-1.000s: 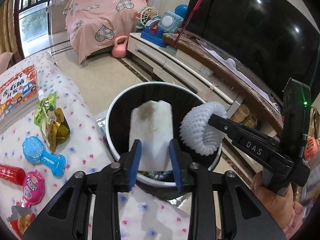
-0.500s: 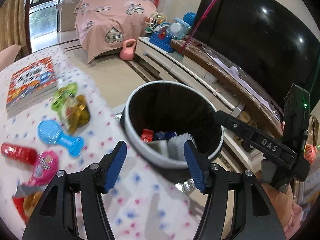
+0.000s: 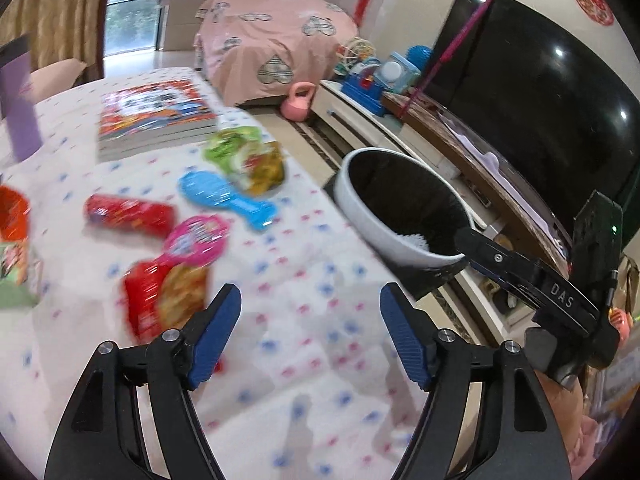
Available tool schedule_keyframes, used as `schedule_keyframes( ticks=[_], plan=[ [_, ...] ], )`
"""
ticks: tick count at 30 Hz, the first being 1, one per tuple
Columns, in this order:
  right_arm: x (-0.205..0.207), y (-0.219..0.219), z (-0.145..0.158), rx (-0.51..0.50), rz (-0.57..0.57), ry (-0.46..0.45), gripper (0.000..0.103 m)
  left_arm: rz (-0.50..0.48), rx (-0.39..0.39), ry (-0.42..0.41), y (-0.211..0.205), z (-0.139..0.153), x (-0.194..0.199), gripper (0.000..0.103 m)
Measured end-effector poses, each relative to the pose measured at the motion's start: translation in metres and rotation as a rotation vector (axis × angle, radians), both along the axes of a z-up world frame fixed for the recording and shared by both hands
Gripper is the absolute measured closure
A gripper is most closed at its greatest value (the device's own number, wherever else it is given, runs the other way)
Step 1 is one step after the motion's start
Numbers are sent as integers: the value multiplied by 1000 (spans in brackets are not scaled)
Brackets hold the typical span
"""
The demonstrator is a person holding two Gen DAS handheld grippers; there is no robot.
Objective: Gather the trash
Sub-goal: 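Return both tools to the table toward the red snack bags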
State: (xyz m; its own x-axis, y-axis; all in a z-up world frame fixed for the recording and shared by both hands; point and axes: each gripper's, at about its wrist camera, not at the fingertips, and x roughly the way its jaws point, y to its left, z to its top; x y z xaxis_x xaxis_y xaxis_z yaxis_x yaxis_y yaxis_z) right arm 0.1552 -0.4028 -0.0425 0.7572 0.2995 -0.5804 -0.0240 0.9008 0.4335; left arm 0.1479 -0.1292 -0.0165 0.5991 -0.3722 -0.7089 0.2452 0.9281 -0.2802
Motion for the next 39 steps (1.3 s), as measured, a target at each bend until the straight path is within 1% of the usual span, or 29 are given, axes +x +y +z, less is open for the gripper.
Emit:
schedule_keyframes(
  ticks=[4, 8, 12, 16, 20, 25, 33, 36, 39],
  plan=[
    [-10, 21, -2, 9, 28, -1, 13, 45, -14, 13, 28, -4, -11, 29],
    [-15, 46, -3, 3, 72, 5, 13, 92, -5, 4, 53, -7, -25, 29],
    [-19, 69, -7, -5, 114, 11, 13, 147, -18, 11, 81, -10, -35, 29],
    [-22, 91, -9, -7, 155, 18, 13, 191, -26, 16, 103, -13, -41, 29],
    [-25, 114, -13, -15, 200, 23, 13, 239, -17, 17, 124, -17, -46, 29],
    [-27, 144, -15, -24, 262, 31, 13, 300, -16, 38, 154, -26, -51, 29],
    [-25, 187, -21, -35, 346, 49, 13, 418, -14, 74, 197, -37, -48, 20],
    [-20, 196, -24, -37, 364, 60, 12, 443, 3, 83, 206, -38, -40, 15],
    [-15, 203, -26, -38, 372, 67, 10, 453, 19, 92, 211, -40, -29, 15]
  ],
)
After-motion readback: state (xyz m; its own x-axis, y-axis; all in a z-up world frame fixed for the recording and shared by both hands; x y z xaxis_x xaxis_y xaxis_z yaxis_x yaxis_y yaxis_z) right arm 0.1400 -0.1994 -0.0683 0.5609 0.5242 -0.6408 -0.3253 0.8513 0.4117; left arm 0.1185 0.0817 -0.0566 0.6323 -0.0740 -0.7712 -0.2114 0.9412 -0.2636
